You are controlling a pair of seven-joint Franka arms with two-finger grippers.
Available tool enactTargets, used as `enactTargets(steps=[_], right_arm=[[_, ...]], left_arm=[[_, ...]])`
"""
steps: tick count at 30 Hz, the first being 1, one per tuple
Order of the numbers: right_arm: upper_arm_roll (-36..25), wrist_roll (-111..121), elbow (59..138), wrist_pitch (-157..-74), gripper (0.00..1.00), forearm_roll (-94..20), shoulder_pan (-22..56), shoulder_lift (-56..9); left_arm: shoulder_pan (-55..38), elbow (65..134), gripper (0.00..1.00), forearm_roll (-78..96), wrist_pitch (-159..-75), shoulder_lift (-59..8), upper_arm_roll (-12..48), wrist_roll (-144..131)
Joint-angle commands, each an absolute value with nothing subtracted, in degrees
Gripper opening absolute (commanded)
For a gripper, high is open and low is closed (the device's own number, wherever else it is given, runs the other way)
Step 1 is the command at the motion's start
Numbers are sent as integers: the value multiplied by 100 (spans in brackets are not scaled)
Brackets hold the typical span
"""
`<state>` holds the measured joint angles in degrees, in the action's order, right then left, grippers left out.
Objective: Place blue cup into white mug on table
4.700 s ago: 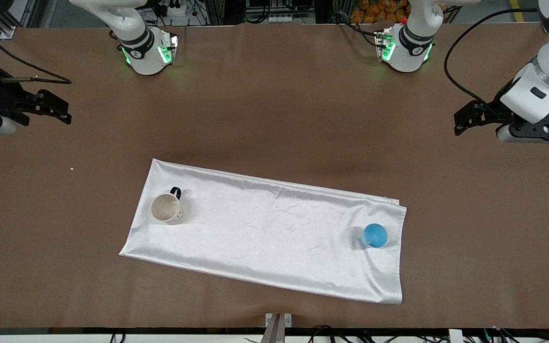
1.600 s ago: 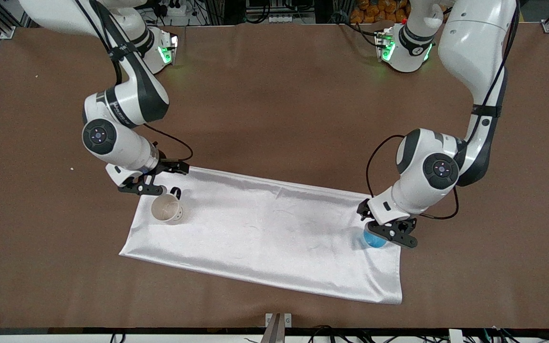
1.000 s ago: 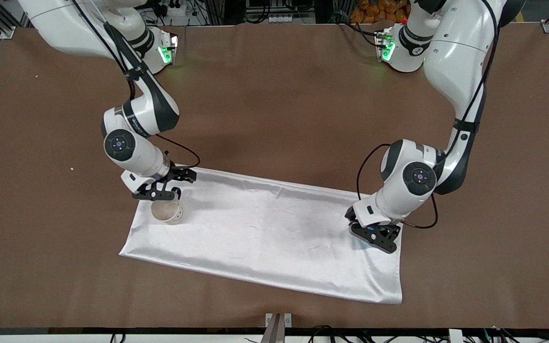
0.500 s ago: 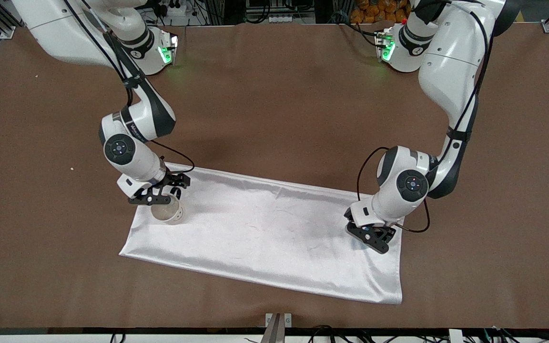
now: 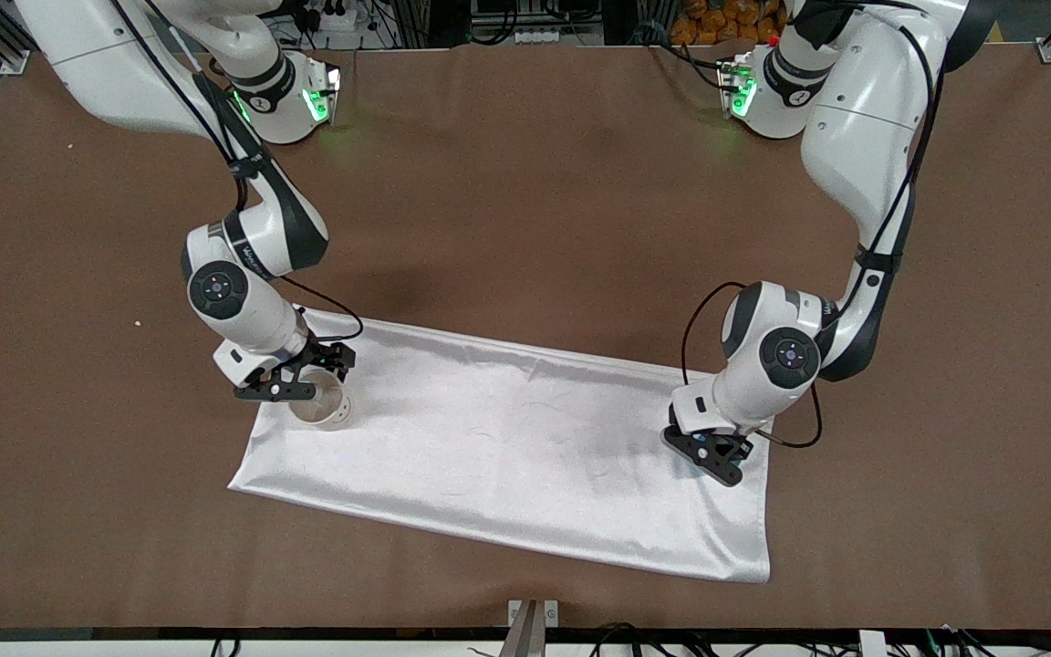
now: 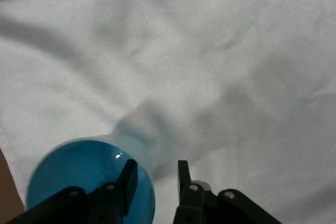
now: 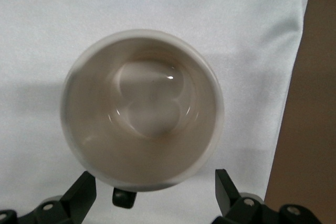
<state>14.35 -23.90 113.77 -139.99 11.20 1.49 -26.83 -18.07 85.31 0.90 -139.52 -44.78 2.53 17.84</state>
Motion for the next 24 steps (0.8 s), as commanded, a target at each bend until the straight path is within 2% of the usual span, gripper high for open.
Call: enactTargets(steps=[1, 21, 24], right_arm=[[1477, -2470, 11066, -14001, 100, 1169, 176, -2891], [1468, -2452, 11039, -14326, 100, 1230, 229, -3076], [1468, -2452, 11039, -14361, 94, 1239, 237, -3120]], left_arm=[[-1802, 8429, 0, 9, -13975, -4491, 202, 1995], [-1802, 8420, 0, -44, -13904, -4254, 106, 2039], [-1819, 8437, 0, -44, -13887, -4123, 62, 2004]])
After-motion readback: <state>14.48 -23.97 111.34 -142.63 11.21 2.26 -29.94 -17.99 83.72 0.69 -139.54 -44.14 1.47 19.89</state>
